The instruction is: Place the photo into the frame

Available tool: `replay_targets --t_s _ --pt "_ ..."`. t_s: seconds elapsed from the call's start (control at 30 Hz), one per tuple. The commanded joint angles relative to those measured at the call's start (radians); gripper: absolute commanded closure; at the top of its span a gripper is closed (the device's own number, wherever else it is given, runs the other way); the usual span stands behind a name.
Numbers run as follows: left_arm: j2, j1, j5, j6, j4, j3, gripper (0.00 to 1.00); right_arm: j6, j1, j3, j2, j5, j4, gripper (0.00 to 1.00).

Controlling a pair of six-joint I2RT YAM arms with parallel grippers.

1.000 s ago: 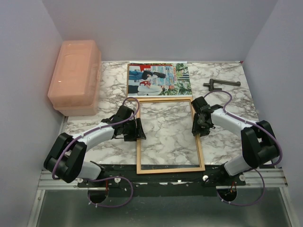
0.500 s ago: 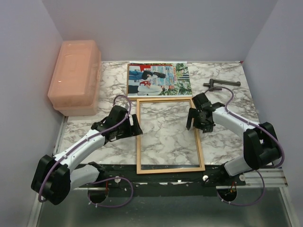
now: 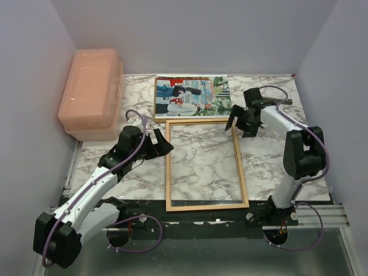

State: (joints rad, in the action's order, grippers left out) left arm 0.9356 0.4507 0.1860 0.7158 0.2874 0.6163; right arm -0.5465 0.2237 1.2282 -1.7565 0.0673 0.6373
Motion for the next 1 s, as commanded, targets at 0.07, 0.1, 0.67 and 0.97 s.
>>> replay_targets --t_s 0.07,0.1,0.67,0.97 --pt "-0.161 -0.099 0.137 0.0 -0.16 -0.031 0.02 0.02 -0.137 0.26 -0.174 0.164 -0.02 0.05" --pt "-0.18 -0.115 0.149 -0.002 -0.172 -0.035 0.01 0.015 -0.155 0.295 -0.207 0.181 -0.02 0.05" --pt "-0.214 -0.165 0.247 -0.056 -0.176 -0.026 0.02 -0.049 -0.196 0.67 -0.58 0.404 -0.033 0.4" --pt "-0.206 -0.168 0.252 -0.059 -0.173 -0.027 0.01 -0.07 -0.196 0.685 -0.582 0.452 -0.044 0.63"
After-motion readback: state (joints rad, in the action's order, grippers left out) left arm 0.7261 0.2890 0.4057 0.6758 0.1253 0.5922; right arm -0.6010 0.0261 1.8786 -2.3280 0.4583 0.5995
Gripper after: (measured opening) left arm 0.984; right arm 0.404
